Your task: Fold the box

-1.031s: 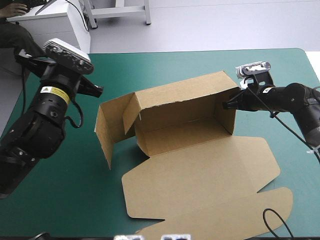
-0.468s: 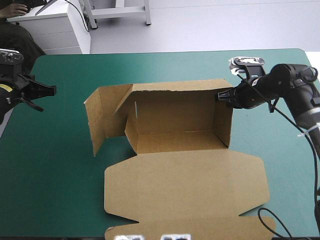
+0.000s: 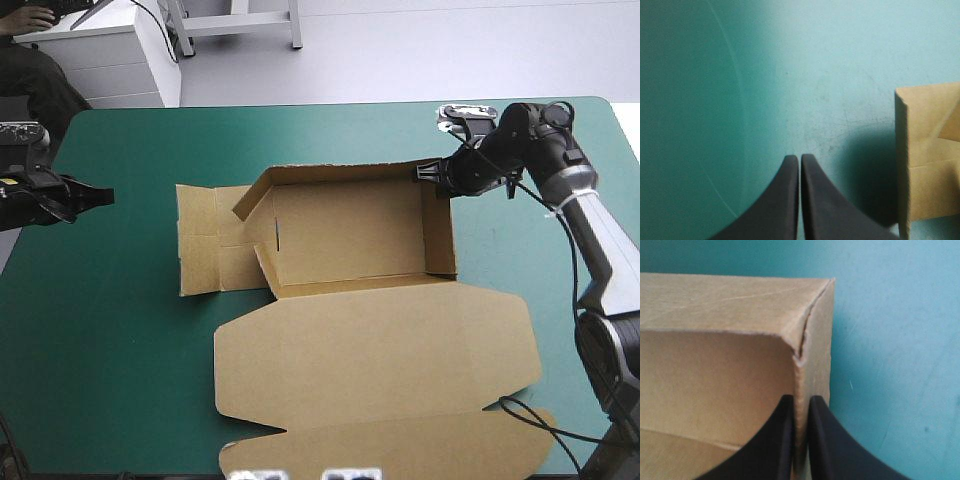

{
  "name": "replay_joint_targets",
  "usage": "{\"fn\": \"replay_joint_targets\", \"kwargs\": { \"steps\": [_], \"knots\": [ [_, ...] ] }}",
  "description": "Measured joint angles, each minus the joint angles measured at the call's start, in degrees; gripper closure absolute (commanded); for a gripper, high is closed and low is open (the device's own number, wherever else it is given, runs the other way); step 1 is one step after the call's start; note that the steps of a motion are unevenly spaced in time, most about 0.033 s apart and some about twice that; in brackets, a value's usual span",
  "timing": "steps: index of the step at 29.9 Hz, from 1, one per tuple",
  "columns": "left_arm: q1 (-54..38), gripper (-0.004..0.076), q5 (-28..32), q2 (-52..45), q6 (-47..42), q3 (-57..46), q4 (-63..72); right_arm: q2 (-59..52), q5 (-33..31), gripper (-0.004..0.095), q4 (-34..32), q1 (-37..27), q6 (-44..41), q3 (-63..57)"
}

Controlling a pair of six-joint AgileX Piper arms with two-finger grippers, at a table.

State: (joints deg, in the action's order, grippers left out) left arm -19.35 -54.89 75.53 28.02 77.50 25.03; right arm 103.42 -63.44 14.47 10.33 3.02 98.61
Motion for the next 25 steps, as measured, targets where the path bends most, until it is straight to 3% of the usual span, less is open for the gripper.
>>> {"fn": "replay_joint_targets", "kwargs": {
  "steps": [4,7,12,19,25],
  "knots": [
    [-0.1,0.0724,-0.12,0.05,0.02,0.0,0.14,3.82,3.2,0.0588,0.0,0.12,0.15,1.03],
    [-0.17,0.0724,-0.12,0.05,0.07,0.0,0.14,5.6,3.26,0.0508,-0.25,0.18,0.15,1.08],
    [-0.17,0.0724,-0.69,0.06,0.27,0.0,0.09,5.67,1.55,0.0498,-2.31,0.23,-0.35,4.09],
    [-0.17,0.0724,-1.3,0.3,0.27,0.0,0.09,4.51,-7.14,0.0524,-5.17,0.23,-0.52,17.16],
    [-0.17,0.0724,-1.64,0.43,0.29,0.0,0.09,3.48,-8.07,0.0548,-4.29,0.23,-3.02,22.23]
  ]
}}
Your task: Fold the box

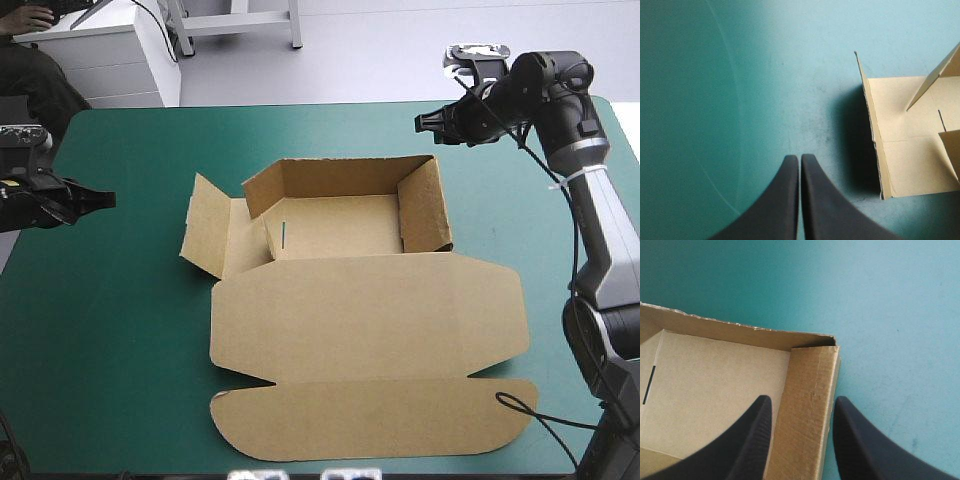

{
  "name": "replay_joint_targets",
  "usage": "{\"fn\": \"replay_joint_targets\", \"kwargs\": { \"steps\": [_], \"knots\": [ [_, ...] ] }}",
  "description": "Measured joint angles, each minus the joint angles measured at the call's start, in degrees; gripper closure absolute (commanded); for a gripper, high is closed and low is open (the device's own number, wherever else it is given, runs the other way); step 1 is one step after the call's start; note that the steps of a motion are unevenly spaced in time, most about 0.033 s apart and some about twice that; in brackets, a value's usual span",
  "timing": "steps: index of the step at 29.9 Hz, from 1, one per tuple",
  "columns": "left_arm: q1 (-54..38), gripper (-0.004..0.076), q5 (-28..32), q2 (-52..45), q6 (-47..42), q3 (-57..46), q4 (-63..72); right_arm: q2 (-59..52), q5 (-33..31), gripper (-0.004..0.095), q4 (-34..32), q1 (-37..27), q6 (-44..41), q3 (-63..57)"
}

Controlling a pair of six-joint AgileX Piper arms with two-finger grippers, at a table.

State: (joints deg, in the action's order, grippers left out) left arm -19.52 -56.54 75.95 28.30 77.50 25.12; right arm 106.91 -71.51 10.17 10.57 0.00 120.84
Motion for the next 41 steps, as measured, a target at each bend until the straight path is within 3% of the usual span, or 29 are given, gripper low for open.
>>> {"fn": "replay_joint_targets", "kwargs": {
  "steps": [9,18,21,24,34,41],
  "knots": [
    [0.0,0.0731,-1.45,0.05,0.61,0.0,-0.17,0.79,-0.11,0.0564,0.19,0.0,-0.53,-9.81],
    [0.0,0.0731,-1.45,0.05,0.62,0.0,-0.11,9.52,0.71,0.0598,3.31,0.0,1.98,-12.57],
    [0.0,0.0731,-1.45,0.05,0.62,0.0,-0.11,12.22,0.75,0.0711,3.66,0.06,2.63,-12.57],
    [0.0,0.0731,-1.84,0.05,0.62,0.0,-0.11,13.13,0.82,0.0931,3.36,0.0,3.41,-12.61],
    [-0.41,0.0731,0.55,1.14,-4.21,0.0,0.51,11.22,0.95,0.0922,3.71,0.24,4.9,-12.74],
    [-6.45,0.0731,0.47,5.71,-4.23,0.0,12.01,3.04,0.73,0.0922,6.06,-1.73,6.01,-12.74]
  ]
}}
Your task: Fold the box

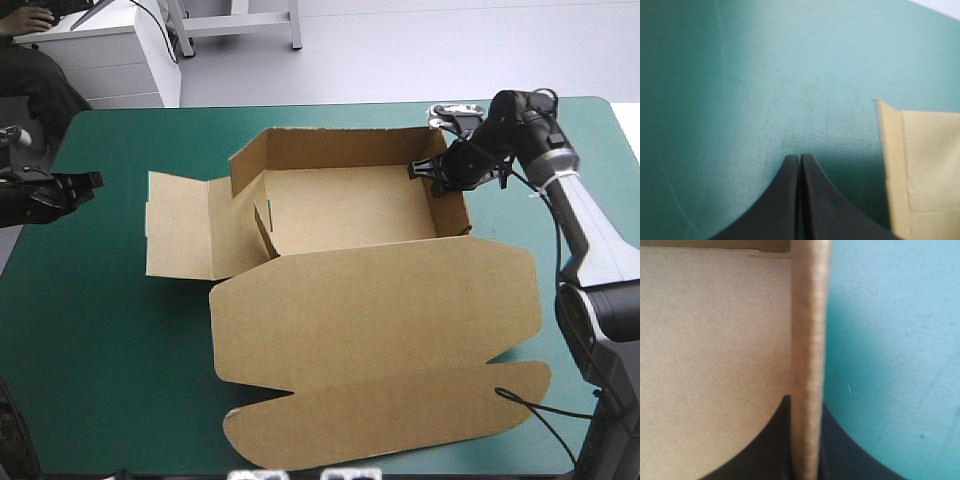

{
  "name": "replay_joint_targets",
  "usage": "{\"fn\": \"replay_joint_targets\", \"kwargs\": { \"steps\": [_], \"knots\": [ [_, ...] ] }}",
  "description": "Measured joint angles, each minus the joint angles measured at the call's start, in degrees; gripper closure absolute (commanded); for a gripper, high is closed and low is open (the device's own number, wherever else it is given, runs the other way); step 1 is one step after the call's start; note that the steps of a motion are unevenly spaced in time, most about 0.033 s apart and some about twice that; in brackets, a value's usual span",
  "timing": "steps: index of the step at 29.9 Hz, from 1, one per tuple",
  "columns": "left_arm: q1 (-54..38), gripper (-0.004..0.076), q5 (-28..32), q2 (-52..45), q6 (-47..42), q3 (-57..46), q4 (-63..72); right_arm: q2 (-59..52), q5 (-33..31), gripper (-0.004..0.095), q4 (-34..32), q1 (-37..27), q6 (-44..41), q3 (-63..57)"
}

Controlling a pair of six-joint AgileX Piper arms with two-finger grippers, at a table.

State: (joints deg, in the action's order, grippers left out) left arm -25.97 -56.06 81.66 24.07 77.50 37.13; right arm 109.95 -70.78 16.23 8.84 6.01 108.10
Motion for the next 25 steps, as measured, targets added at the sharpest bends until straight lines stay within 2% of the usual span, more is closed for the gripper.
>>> {"fn": "replay_joint_targets", "kwargs": {
  "steps": [4,11,16,25],
  "knots": [
    [-2.75,0.0731,-2.27,2.96,3.19,0.0,10.35,-4.44,-0.26,0.0922,3.41,-3.1,1.43,0.0],
    [-1.79,0.0731,-8.41,8.18,8.0,0.0,26.28,-10.51,-0.43,0.0922,11.03,-7.96,4.17,0.0],
    [2.49,0.0731,-12.32,8.71,12.26,0.0,35.47,-12.36,-0.88,0.0922,12.87,-8.16,4.89,0.0],
    [11.66,0.0731,-13.03,6.72,15.16,0.0,41.95,-12.37,-0.88,0.0922,15.98,-8.16,4.97,0.0]
  ]
}}
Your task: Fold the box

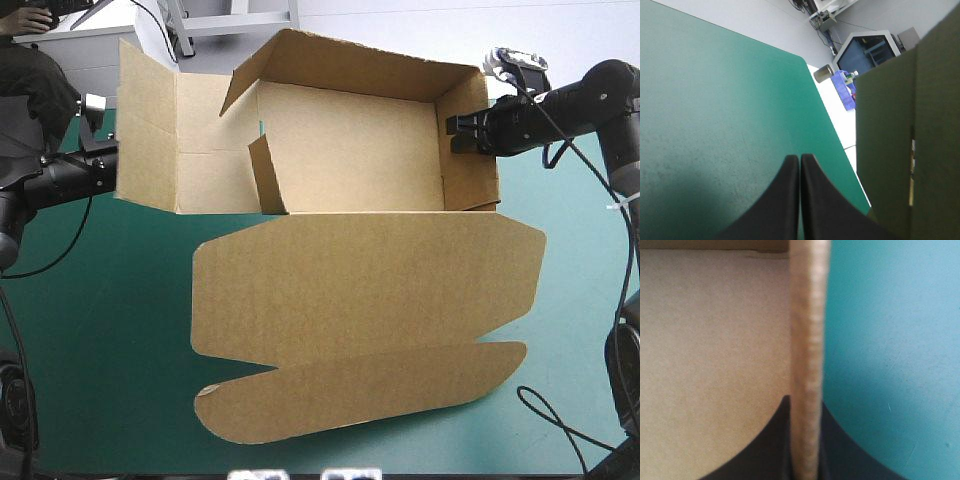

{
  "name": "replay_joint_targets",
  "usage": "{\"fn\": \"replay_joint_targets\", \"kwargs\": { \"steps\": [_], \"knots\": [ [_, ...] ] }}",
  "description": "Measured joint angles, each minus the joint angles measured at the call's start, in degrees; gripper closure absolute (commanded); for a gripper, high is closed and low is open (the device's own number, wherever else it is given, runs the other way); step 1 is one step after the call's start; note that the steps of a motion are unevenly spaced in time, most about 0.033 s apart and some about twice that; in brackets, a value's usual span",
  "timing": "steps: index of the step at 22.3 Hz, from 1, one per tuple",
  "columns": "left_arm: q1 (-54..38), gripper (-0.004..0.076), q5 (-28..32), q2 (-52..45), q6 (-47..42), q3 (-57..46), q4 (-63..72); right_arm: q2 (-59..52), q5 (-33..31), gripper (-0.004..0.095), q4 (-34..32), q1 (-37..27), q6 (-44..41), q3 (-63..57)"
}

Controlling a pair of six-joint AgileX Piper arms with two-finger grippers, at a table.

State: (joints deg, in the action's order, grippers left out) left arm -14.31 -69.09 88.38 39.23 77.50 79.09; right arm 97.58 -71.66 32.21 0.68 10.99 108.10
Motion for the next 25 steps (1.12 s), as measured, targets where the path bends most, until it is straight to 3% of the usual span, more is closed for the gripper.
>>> {"fn": "replay_joint_targets", "kwargs": {
  "steps": [7,14,25],
  "knots": [
    [0.84,0.0731,-0.45,-8.48,-0.23,0.0,1.6,0.0,1.76,0.0921,-0.46,0.43,0.17,0.0],
    [2.0,0.0731,-1.27,-15.04,-1.98,0.0,-2.72,0.0,7.82,0.0921,-7.14,7.66,-2.06,-0.11],
    [1.97,0.0719,-1.5,-16.14,-4.62,0.0,-7.48,0.0,12.07,0.0921,-7.89,11.36,-2.75,-0.33]
  ]
}}
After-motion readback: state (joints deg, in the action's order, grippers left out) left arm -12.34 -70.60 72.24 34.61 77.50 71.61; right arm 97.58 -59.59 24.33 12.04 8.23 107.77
